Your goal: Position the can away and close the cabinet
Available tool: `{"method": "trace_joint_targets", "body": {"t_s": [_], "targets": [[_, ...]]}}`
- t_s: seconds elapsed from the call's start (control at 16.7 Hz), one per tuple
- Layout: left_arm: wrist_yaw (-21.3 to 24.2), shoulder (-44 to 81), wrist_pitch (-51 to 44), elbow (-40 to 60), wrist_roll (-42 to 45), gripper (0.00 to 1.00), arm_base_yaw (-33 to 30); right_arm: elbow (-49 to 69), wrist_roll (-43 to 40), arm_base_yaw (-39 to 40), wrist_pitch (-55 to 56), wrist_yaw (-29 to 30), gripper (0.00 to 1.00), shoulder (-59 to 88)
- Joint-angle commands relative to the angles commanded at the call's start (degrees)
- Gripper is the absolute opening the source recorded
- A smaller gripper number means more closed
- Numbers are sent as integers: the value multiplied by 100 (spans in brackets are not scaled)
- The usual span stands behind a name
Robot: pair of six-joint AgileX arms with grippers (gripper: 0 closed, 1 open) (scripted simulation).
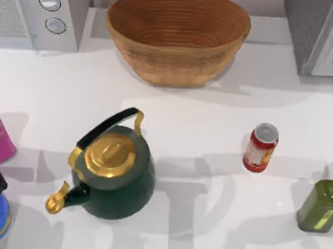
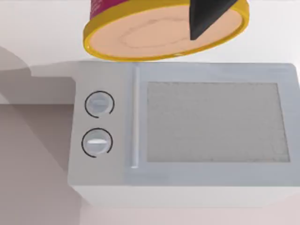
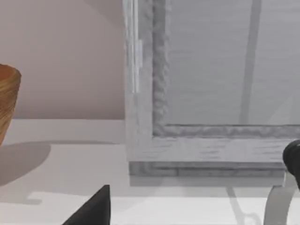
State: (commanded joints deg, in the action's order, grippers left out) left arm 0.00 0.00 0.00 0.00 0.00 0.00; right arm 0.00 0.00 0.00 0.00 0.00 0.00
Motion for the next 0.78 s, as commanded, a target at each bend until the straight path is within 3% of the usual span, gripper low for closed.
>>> {"method": "trace_joint_targets", "body": {"t_s": [0.3, 0.54, 0.78], "targets": [[0, 0, 0, 0, 0, 100, 0, 353, 311, 377, -21, 216, 100, 361], [0, 0, 0, 0, 0, 100, 0, 1454, 1174, 1619, -54, 813, 100, 1638], [0, 0, 0, 0, 0, 100, 0, 2746, 2103, 2985, -82, 1505, 100, 3847]]}}
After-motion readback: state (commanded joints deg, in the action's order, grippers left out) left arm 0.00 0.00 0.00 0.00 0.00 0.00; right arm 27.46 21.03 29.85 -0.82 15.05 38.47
